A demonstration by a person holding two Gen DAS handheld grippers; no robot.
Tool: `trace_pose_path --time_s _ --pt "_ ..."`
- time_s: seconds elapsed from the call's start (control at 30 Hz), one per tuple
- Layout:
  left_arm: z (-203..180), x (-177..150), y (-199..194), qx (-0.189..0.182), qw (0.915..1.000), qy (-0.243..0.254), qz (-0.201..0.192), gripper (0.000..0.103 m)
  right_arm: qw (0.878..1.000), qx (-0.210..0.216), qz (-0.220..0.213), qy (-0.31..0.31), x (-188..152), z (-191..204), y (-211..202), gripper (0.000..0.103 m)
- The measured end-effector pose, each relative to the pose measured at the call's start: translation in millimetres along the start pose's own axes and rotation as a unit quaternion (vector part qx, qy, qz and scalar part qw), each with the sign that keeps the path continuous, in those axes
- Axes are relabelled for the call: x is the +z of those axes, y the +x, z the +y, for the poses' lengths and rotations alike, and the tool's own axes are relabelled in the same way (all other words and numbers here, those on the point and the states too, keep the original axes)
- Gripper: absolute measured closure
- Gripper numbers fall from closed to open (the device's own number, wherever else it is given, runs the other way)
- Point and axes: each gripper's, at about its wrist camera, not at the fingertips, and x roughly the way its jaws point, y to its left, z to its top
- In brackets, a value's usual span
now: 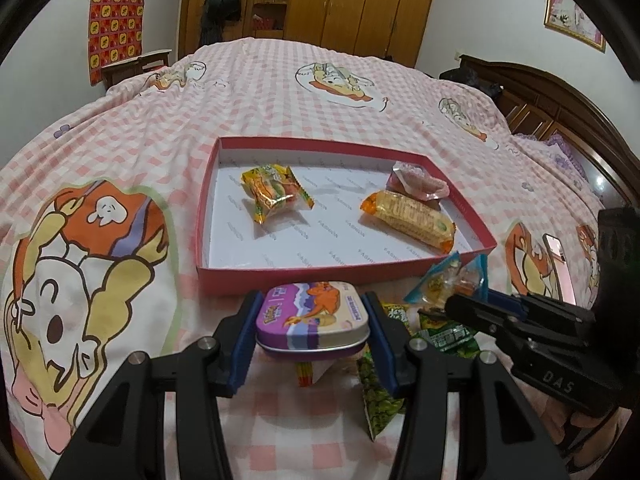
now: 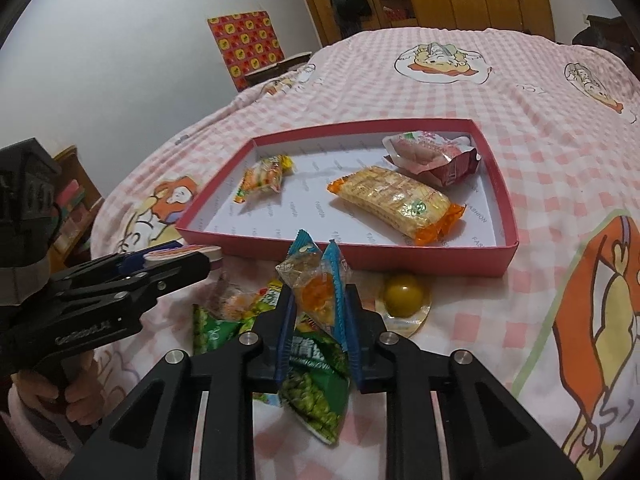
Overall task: Organize snacks
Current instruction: 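Carry the purple tin into the box with left tool while right tool carries the candy bag over it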
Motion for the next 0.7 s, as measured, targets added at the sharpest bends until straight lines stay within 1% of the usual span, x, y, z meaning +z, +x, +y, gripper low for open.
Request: trace_pose_path --time_s 0.37,0.7 --pt "-2 7 -8 0.005 0.9999 0.003 -0.011 0.051 1.0 0.009 -0.013 0.009 -1 -1 -15 0.079" --pt "-1 27 -5 0.018 0.9995 0.013 -0.024 0.051 0.999 -0.008 -0.03 0.005 12 -7 -26 0.079"
